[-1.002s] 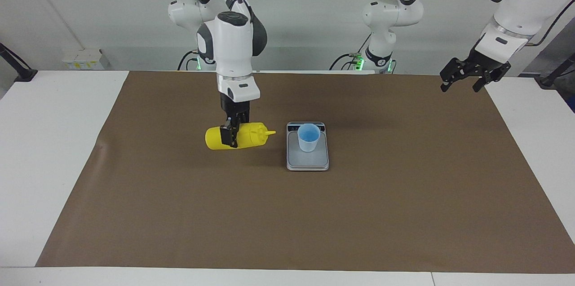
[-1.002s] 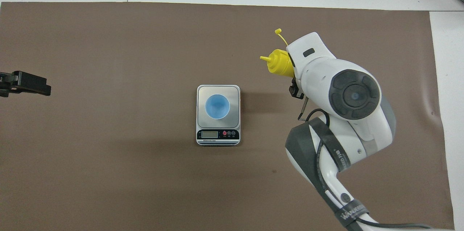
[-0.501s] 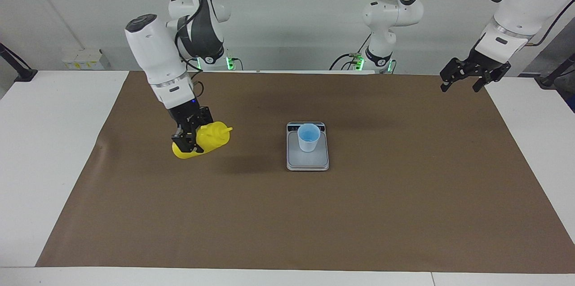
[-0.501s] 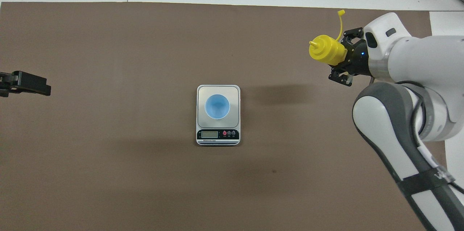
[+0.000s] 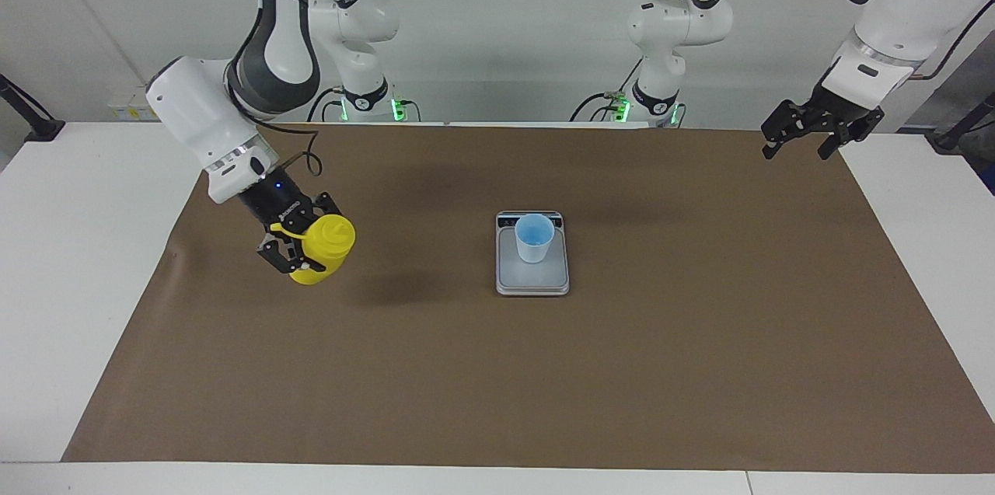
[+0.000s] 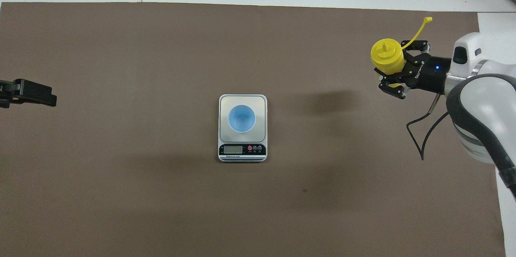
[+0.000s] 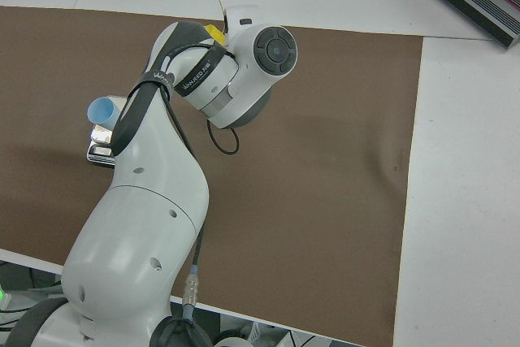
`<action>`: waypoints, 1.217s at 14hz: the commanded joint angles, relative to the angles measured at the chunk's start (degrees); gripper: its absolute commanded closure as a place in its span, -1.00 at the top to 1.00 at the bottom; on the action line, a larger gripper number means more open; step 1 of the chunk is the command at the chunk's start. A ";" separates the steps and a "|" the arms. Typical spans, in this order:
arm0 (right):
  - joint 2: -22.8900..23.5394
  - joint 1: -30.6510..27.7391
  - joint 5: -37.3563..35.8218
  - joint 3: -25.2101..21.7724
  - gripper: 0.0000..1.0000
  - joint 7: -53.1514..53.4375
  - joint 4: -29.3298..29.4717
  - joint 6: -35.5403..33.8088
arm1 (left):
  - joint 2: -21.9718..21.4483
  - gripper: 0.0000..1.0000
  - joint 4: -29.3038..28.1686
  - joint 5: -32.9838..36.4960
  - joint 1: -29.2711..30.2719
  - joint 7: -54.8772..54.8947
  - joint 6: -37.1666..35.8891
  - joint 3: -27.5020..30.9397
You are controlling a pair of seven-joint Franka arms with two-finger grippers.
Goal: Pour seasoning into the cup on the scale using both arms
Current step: 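Lower the yellow bottle onto the table with the right gripper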
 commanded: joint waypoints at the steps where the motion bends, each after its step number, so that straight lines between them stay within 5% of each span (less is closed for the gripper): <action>1: -0.22 -1.17 10.66 0.77 -1.00 -8.71 -3.45 2.37 | -1.55 1.00 -1.56 -0.54 0.66 -0.39 -0.22 -0.27; 6: 0.84 -1.88 32.45 0.69 -1.00 -23.58 -7.49 2.46 | -1.55 1.00 -1.56 -0.54 0.66 -0.39 -0.22 -0.27; 17: 1.89 -2.06 53.04 0.77 -1.00 -36.24 -12.59 0.44 | -1.55 1.00 -1.56 -0.54 0.66 -0.39 -0.22 -0.27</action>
